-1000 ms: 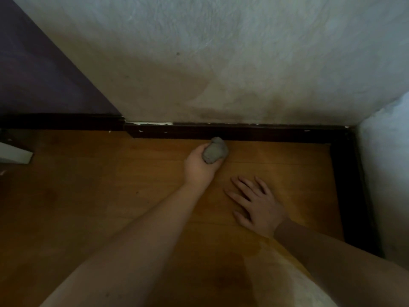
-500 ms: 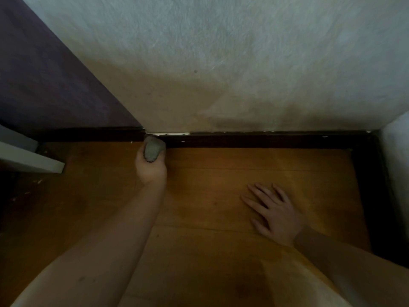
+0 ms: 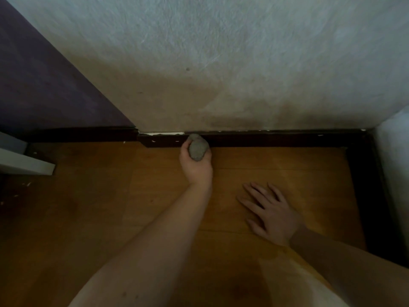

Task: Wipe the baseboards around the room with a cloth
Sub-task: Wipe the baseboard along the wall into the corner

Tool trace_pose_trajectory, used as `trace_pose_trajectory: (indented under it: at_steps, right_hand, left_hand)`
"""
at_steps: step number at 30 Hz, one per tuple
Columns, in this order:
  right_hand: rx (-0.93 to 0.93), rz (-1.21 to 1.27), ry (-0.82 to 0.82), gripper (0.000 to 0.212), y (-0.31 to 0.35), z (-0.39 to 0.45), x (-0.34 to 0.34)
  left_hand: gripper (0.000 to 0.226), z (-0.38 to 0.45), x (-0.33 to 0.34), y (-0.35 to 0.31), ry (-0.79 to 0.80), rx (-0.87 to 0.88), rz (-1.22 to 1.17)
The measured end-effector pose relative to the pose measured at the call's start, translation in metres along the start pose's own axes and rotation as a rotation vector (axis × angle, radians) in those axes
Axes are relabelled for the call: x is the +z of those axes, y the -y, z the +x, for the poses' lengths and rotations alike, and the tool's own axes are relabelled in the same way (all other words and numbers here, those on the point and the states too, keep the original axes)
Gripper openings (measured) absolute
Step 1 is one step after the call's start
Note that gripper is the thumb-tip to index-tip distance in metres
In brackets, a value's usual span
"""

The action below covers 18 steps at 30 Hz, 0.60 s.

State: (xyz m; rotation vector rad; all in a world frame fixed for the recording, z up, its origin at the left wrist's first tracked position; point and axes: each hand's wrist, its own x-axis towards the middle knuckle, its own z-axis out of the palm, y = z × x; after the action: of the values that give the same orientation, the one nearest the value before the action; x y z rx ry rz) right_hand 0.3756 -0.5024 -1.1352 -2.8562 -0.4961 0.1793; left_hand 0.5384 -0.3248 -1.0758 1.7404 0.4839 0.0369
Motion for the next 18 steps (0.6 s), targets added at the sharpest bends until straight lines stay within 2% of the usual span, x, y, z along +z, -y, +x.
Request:
trace_pose_trajectory:
  at_steps: [4,7,9,13,18]
  right_hand:
    - [-0.003,-0.001,-0.012,0.062,0.000,0.000,-0.001]
    - [-0.011,0.001,-0.013,0.062,-0.001,0.000,-0.001]
    - [-0.013,0.004,-0.018,0.062,-0.002,0.000,0.000]
    - [-0.017,0.024,-0.018,0.062,-0.003,0.000,0.001]
    - [-0.015,0.002,0.000,0.060,-0.004,-0.001,0.002]
  left_hand:
    - [0.057,-0.015,0.019,0.003,0.080,0.000,0.027]
    - [0.053,-0.025,0.016,0.004,0.402,0.152,0.220]
    - [0.051,-0.025,0.010,-0.001,0.499,0.216,0.288]
    - [0.052,-0.009,-0.021,-0.026,0.395,0.194,0.247]
    - [0.053,0.027,-0.095,-0.042,0.108,0.180,0.254]
